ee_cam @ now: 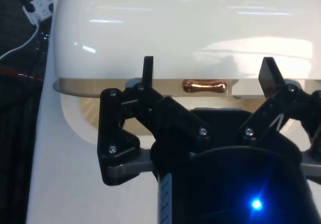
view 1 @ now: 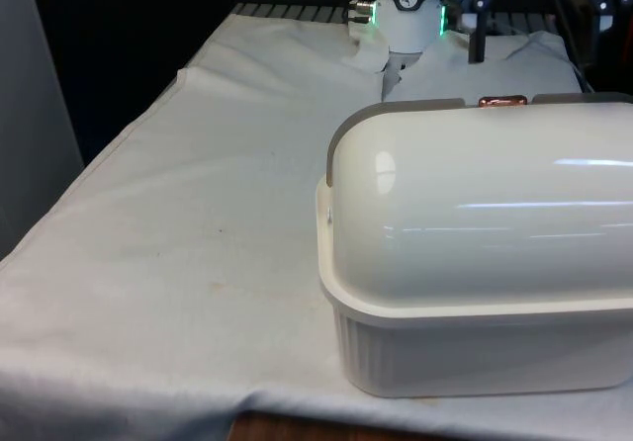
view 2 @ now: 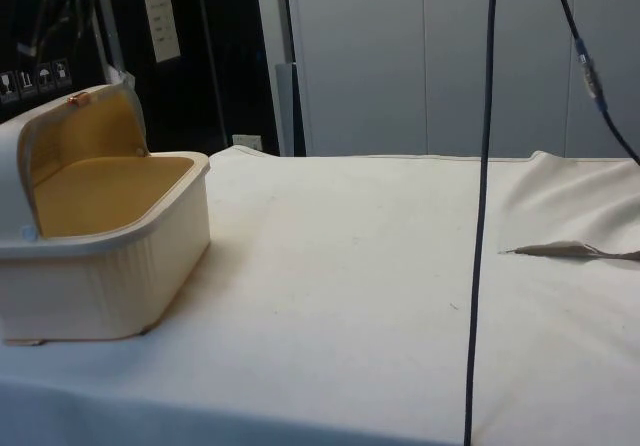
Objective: Open the lid, then close it.
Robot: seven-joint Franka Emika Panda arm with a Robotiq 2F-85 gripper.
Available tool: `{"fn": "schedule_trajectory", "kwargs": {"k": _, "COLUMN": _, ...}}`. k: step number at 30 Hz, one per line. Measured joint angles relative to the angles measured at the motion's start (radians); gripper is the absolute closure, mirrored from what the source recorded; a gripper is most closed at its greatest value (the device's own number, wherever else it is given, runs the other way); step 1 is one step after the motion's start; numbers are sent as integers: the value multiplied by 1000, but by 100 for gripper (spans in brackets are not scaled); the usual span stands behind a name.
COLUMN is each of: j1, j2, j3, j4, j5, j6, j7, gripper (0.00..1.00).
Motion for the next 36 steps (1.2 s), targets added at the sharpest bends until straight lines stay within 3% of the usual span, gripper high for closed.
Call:
{"fn": "schedule_trajectory", "kwargs": {"k": 3, "j1": -3, "j2": 0, "j3": -2, "j4": -5, "j5": 0, "j6": 0, "j7": 0, "gripper": 9}}
{"fn": "schedule_trajectory", "kwargs": {"k": 6, "j1": -3, "j2": 0, "j3": -4, "j4": -9, "j5": 0, "j6": 0, "j7": 0, "gripper": 30}}
{"fn": "schedule_trajectory", "kwargs": {"k": 10, "j1": -3, "j2": 0, "j3": -6, "j4": -10, "j5": 0, "j6": 0, "j7": 0, "gripper": 44}}
{"fn": "schedule_trajectory", "kwargs": {"k": 13, "j1": -3, "j2": 0, "j3": -7, "j4": -11, "j5": 0, "j6": 0, "j7": 0, "gripper": 66}}
{"fn": "schedule_trajectory", "kwargs": {"k": 21, "j1": -4, "j2": 1, "j3": -7, "j4": -13, "j5": 0, "j6": 0, "j7": 0, "gripper": 100}}
{"fn": "schedule_trajectory", "kwargs": {"k": 36, "j1": -3, "j2": 12, "j3": -7, "j4": -14, "j5": 6, "j6": -1, "j7": 3, "gripper": 100}}
